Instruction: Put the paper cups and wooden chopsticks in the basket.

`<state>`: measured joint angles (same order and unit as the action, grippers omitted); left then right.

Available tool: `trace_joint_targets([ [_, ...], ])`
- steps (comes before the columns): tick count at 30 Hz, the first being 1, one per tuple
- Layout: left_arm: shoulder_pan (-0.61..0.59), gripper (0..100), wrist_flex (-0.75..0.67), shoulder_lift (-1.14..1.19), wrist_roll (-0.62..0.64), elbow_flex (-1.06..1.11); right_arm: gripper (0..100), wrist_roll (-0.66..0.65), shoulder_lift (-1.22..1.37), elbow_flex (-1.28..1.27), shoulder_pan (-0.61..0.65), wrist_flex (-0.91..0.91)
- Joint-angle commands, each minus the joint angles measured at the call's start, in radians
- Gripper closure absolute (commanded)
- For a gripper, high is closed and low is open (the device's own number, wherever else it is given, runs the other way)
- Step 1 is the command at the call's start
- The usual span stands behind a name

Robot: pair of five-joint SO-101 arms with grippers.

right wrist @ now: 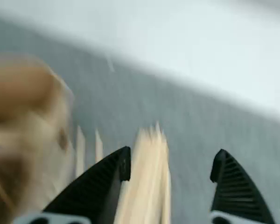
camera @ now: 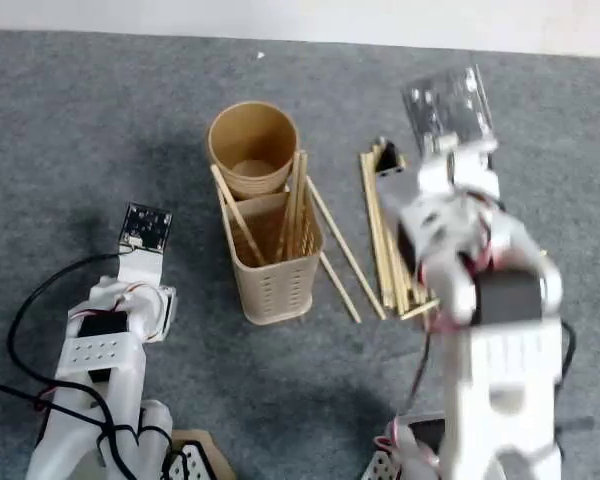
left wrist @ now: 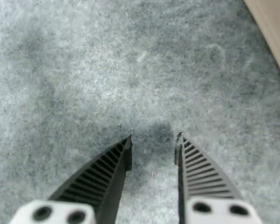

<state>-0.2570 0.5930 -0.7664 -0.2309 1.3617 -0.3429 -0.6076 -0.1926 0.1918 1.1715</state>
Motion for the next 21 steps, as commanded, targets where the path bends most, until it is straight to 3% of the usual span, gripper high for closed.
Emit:
trace_joint_targets([
  [1,0.013,82,-0.015,-0.01,0.003,-0.004,72.4,-0.147,0.254,-0.005,-0.13,0.016],
  [5,0.013,82,-0.015,-0.01,0.003,-0.004,72.4,-0.252,0.507,-0.079,-0.18,-0.168],
  [9,0.013,82,-0.015,-0.01,0.003,-0.004,72.4,-0.27,0.676,-0.091,-0.206,-0.288],
  [21,0.015,82,-0.015,-0.01,0.003,-0.004,72.5,-0.272,0.881,-0.09,-0.236,-0.351],
])
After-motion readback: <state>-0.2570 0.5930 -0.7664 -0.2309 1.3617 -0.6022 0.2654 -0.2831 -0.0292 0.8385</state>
